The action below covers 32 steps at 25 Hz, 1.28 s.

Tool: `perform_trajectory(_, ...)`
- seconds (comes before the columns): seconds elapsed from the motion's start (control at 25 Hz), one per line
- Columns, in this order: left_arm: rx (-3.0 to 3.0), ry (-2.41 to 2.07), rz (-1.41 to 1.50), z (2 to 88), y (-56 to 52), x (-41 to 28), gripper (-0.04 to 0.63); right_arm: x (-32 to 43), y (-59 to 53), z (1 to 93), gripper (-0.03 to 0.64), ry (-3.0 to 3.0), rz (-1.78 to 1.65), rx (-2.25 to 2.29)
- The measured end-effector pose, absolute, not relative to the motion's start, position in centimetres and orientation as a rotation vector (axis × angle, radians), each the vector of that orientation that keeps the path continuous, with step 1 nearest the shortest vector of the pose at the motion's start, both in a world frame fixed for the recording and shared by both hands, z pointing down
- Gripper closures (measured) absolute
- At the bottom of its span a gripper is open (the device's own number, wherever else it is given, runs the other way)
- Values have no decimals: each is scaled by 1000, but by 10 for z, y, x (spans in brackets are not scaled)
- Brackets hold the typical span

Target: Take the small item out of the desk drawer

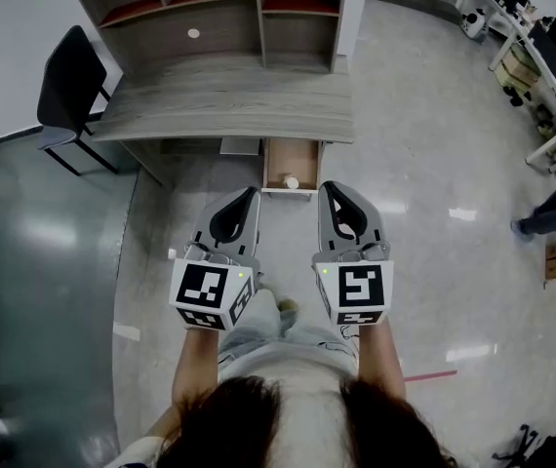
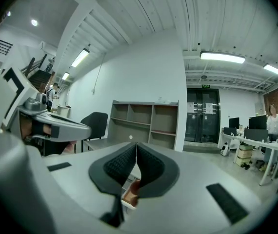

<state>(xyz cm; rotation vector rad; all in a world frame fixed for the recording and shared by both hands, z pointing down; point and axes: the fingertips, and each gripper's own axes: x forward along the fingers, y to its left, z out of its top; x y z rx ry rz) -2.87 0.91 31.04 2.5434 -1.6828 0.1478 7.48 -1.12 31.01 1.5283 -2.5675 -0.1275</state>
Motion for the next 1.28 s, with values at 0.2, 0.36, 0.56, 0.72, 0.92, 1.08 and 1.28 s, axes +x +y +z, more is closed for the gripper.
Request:
perform_trajectory(0.2, 2523, -1695, 158, 316, -1, -33, 581, 77, -25, 316, 589, -2569, -103, 1538)
perform_trajectory(0.36, 2522, -1689, 156, 319, -14, -37, 581, 73, -38, 320, 589, -2583, -78, 1529)
perform_trajectory(0.56, 2530, -1678, 155, 321, -39, -44, 581, 63, -59, 331, 589, -2565, -37, 1501)
perform_trajectory(0.72, 2528, -1660, 153, 327, -59, -50, 581, 56, -79, 340, 589, -2557, -16, 1484)
perform_trajectory(0.92, 2525, -1645, 153, 334, -84, -59, 581, 48, -102, 355, 588, -2539, 17, 1453)
perform_trajectory(1.08, 2530, -1626, 148, 338, -103, -65, 581, 37, -117, 373, 588, -2518, 38, 1394)
perform_trajectory(1.28, 2537, -1603, 153, 345, -124, -76, 581, 25, -134, 392, 588, -2496, 92, 1366)
